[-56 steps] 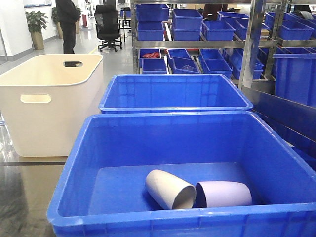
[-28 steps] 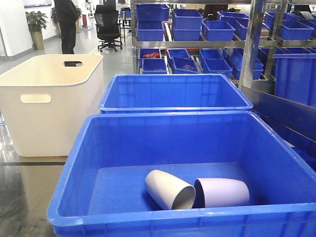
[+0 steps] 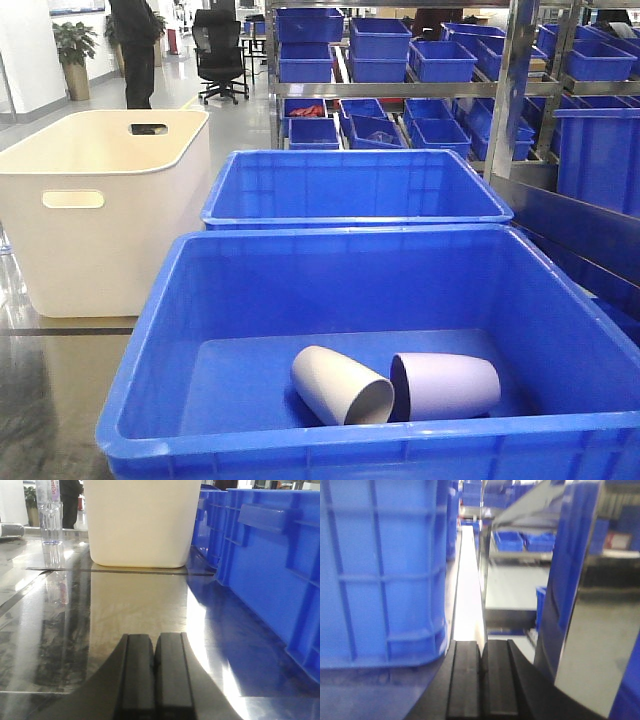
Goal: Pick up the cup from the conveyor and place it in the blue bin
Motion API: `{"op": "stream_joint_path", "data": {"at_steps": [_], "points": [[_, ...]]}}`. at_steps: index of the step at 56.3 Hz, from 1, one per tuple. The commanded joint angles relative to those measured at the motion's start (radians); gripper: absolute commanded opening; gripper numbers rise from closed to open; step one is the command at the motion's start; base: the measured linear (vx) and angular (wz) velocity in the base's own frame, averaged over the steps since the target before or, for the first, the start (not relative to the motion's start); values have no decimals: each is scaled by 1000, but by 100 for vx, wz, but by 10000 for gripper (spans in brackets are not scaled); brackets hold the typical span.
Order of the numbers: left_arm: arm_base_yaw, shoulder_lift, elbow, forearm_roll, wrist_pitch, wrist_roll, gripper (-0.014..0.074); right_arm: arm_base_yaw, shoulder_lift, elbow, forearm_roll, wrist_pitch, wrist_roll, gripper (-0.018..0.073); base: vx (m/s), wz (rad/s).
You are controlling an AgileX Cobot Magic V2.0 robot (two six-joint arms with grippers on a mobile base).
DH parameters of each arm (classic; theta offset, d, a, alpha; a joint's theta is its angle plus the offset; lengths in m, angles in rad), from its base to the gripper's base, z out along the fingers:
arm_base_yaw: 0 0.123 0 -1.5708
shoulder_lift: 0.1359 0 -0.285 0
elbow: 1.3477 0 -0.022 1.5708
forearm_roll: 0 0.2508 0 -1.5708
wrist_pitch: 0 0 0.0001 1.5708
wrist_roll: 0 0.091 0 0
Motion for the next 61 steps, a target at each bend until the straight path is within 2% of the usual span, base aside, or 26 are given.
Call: {"op": "stream_joint_path", "data": {"at_steps": [1,61], "points": [[1,-12,5,-5,-83,-6,-6,-3,-16,23,0,-56,40,-12,0,0],[1,-12,5,-5,-83,-6,-6,-6,-14,21,0,-58,27,-9,0,0]]}}
